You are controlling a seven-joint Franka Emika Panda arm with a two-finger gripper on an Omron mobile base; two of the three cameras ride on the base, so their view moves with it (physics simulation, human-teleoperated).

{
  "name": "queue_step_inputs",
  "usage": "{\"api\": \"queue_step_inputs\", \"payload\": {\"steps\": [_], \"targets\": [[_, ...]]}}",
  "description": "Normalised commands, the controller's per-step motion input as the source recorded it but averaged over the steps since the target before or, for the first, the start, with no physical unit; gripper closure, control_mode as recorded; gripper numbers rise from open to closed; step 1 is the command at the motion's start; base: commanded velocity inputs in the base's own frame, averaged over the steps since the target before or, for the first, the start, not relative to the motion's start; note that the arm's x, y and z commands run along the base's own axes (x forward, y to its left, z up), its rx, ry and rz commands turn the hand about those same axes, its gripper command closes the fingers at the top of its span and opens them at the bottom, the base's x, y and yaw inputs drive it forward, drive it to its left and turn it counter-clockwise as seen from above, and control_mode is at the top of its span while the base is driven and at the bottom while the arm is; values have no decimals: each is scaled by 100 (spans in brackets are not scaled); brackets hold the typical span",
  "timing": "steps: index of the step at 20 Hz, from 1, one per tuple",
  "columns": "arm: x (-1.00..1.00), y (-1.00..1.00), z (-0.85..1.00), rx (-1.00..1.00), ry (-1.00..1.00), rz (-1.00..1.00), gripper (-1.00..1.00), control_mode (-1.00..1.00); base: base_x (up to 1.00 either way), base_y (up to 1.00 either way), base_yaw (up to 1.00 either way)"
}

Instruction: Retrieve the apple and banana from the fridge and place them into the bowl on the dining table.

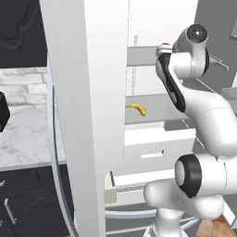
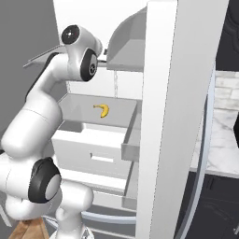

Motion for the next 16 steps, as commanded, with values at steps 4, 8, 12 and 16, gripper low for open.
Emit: {"api": "queue_step_inputs", "payload": {"steps": [4,8,12,16], "targets": [[47,-26,0,0,0,-2,-100,-100,0,0,0],[44,-16,0,0,0,-1,-100,-100,0,0,0],[37,-13,2,0,1,0,-100,-100,0,0,0],[37,-7,4,0,6,0,-100,-100,0,0,0]]}}
